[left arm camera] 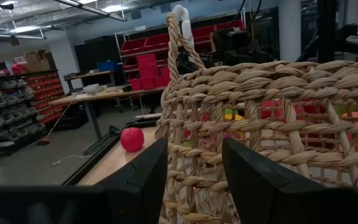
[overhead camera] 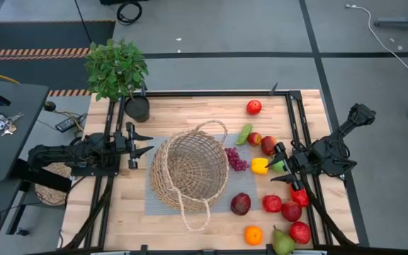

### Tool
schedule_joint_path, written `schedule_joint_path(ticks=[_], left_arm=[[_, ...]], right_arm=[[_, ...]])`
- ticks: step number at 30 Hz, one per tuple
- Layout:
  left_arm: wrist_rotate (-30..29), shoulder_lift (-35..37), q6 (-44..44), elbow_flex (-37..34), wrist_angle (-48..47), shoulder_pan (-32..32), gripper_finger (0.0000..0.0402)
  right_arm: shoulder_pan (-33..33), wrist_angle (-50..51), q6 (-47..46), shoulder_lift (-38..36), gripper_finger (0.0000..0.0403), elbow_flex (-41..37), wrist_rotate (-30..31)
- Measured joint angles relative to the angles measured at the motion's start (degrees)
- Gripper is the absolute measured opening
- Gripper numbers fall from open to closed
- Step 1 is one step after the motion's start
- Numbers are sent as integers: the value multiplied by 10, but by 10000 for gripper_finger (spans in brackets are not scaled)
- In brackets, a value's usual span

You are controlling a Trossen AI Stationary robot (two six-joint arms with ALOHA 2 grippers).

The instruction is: Build produce basket

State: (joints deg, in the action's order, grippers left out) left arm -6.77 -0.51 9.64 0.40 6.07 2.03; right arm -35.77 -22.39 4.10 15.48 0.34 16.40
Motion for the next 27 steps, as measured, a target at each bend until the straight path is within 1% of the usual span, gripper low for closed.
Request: schedule_joint_path(ticks=[14,18,19,22,24,25,26,27], left_arm=[[0,0,0,0,0,0,160],[0,0,0,0,0,0,160],[0,0,0,0,0,0,160],[0,0,0,0,0,0,160],[0,0,0,0,0,0,160],[0,0,0,0,0,0,160],[0,0,0,0,0,0,160],[0,0,0,0,0,0,160]], right_arm=[[0,0,0,0,230,0,0],[0,-8,34,0,230,0,2],[0,-16,34,0,230,0,4],[3,-88,36,0,230,0,19],[4,-113,36,-1,230,0,22],[7,-123,33,-1,230,0,31],[10,-145,11,-1,230,0,61],[17,-159,-23,-2,230,0,114]])
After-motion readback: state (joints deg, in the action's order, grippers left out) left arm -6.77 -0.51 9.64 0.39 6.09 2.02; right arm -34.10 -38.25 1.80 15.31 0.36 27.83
